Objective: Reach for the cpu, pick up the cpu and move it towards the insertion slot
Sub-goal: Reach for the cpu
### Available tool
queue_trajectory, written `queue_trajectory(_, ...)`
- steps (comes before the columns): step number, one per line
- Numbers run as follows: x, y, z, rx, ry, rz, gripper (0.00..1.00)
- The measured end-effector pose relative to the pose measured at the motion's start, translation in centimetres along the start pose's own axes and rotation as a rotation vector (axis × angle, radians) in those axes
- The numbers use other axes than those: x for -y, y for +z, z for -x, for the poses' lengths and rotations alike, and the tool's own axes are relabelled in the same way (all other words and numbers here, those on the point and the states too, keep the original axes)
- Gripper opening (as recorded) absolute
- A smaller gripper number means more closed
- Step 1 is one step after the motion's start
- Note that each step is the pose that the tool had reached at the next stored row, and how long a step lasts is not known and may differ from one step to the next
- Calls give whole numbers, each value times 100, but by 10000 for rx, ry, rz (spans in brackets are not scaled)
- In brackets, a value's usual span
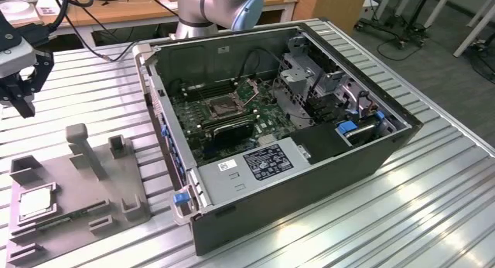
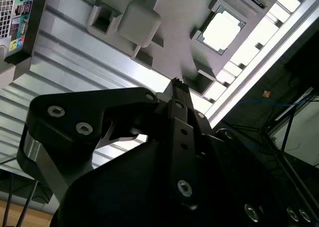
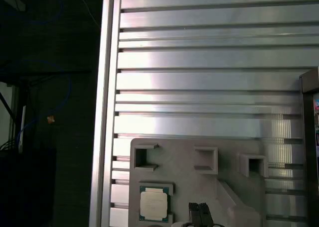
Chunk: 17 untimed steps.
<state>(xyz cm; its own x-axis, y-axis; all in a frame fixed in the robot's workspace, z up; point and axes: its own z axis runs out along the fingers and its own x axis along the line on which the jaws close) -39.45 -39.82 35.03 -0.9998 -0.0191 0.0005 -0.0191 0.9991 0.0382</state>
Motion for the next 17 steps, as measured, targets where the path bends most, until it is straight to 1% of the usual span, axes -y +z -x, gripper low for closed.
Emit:
queue_trajectory(5,0,0,0,0,0,0,11)
queue_trajectory(7,-1,-1,-16,-2,1,-2,11)
queue_trajectory(13,-3,3,-146,0,-7,0,11)
queue_trajectory(17,-5,9,-291,-1,-32,0,11)
